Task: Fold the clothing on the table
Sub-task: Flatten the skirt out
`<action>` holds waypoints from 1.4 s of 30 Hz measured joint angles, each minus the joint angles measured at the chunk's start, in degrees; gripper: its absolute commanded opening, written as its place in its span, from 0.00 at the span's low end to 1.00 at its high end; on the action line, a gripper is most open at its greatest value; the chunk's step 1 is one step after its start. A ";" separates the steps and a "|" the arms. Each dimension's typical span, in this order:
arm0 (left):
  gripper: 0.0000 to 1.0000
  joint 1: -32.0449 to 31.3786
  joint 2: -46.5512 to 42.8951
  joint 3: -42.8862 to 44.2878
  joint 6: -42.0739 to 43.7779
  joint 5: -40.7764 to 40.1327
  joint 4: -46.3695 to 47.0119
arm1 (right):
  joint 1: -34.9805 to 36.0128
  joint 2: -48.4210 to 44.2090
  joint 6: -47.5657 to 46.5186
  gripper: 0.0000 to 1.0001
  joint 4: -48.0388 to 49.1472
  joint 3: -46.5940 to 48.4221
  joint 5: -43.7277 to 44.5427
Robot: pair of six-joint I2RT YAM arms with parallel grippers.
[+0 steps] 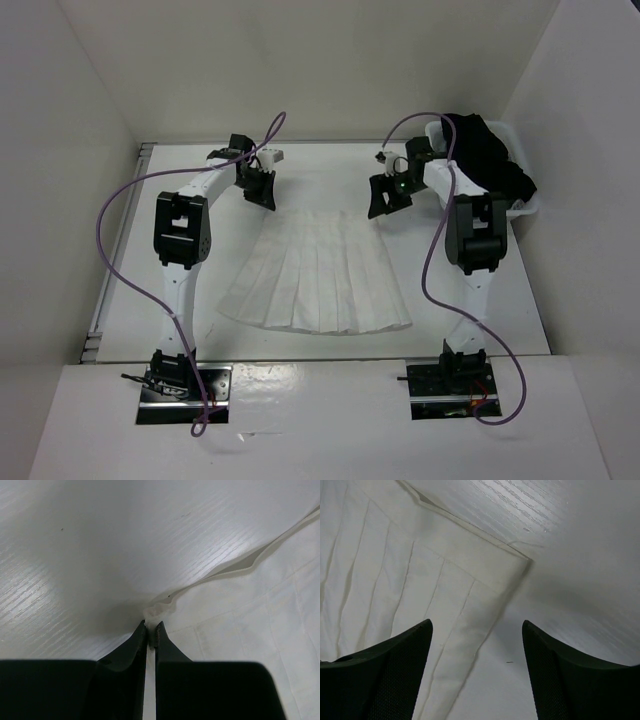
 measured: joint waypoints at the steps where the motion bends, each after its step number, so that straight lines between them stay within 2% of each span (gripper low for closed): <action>1: 0.00 0.00 0.00 0.00 0.00 0.00 0.02 | -0.04 0.79 0.04 0.77 0.09 0.52 -0.26; 15: 0.00 0.00 0.00 0.00 0.04 0.00 -0.11 | -1.01 7.45 0.24 0.67 0.61 5.75 -1.14; 19: 0.00 0.00 0.00 0.00 0.04 0.00 -0.13 | -1.18 9.07 0.24 0.60 0.57 7.98 -1.73; 34: 0.00 0.00 0.02 0.44 0.26 -0.13 -1.40 | -0.24 11.41 0.24 0.53 0.48 10.56 -4.00; 42: 0.00 0.00 0.04 0.52 0.31 -0.17 -1.95 | 1.11 13.11 0.44 0.44 0.37 13.09 -4.17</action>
